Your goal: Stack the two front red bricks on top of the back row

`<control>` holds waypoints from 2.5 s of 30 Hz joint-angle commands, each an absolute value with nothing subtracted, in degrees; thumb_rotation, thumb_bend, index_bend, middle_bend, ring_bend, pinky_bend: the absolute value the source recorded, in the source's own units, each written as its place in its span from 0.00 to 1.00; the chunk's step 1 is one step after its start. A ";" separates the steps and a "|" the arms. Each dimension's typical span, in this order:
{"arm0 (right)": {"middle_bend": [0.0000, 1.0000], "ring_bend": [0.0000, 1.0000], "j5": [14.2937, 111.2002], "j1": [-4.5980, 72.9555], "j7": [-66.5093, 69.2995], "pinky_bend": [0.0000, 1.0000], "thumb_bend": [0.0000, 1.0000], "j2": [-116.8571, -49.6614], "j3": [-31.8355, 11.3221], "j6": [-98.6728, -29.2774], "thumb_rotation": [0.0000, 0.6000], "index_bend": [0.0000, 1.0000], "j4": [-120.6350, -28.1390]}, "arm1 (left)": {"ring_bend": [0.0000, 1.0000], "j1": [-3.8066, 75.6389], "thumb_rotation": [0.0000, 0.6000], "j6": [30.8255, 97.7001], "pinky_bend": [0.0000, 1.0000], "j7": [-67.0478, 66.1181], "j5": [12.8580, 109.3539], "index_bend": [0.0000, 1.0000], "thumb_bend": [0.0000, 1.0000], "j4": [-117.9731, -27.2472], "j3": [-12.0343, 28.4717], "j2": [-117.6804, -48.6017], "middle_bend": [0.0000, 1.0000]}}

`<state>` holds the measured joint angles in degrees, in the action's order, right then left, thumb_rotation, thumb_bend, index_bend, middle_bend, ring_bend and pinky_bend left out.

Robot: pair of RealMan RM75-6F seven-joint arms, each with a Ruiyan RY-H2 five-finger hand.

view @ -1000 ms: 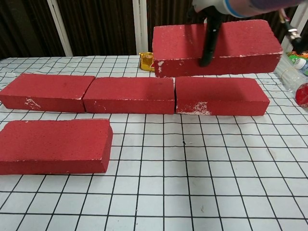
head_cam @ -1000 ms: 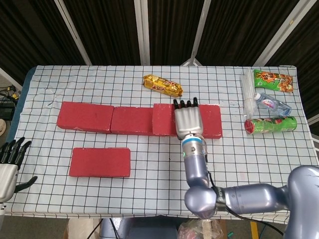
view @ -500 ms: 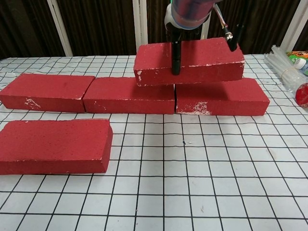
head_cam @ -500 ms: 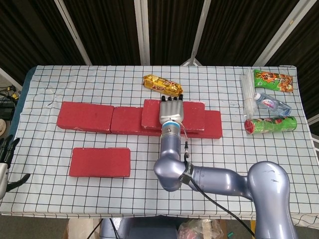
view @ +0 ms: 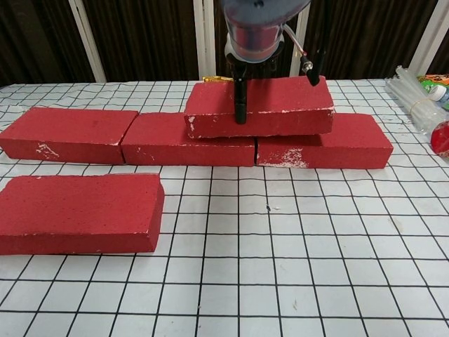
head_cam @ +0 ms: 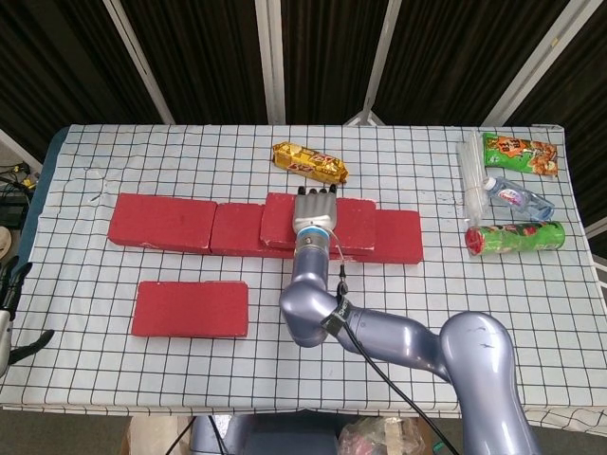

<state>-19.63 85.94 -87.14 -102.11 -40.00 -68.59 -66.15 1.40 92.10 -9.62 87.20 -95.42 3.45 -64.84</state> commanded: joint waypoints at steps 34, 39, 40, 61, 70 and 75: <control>0.01 0.01 -19.31 85.48 -87.68 0.00 0.22 -103.88 -41.41 -65.21 1.00 0.00 -63.19 | 0.00 1.47 1.00 91.76 0.00 -10.20 86.77 0.03 0.00 -95.23 3.62 -65.13 0.00; 0.00 0.00 -19.35 85.30 -87.83 0.00 0.22 -103.57 -41.49 -65.32 1.00 0.00 -63.67 | 0.00 1.43 1.00 91.85 0.00 -10.32 86.98 0.03 0.00 -95.25 3.52 -65.17 0.00; 0.00 0.00 -19.25 85.26 -87.81 0.00 0.22 -103.49 -41.46 -65.36 1.00 0.00 -63.87 | 0.00 1.41 1.00 91.87 0.00 -10.31 86.99 0.03 0.00 -95.26 3.51 -65.16 0.00; 0.00 0.00 3.08 57.55 -64.13 0.00 0.22 -75.48 -38.66 -66.05 1.00 0.00 -106.84 | 0.00 1.49 1.00 92.24 0.00 -7.17 90.88 0.03 0.00 -94.63 1.93 -64.32 0.00; 0.00 0.00 26.27 35.83 -43.92 0.00 0.22 -58.83 -30.76 -57.21 1.00 0.00 -115.61 | 0.00 2.06 1.00 90.34 0.00 -7.99 93.15 0.02 0.00 -95.66 0.06 -64.09 0.00; 0.00 0.00 43.54 25.91 -29.57 0.00 0.22 -56.06 -27.62 -58.50 1.00 0.00 -114.33 | 0.00 3.05 1.00 88.57 0.00 -10.04 95.08 0.01 0.00 -97.64 -0.92 -63.00 0.00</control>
<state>31.44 34.69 -40.54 -60.49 -31.59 -59.34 -113.55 2.68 89.07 -9.41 94.44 -97.00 -0.59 -63.41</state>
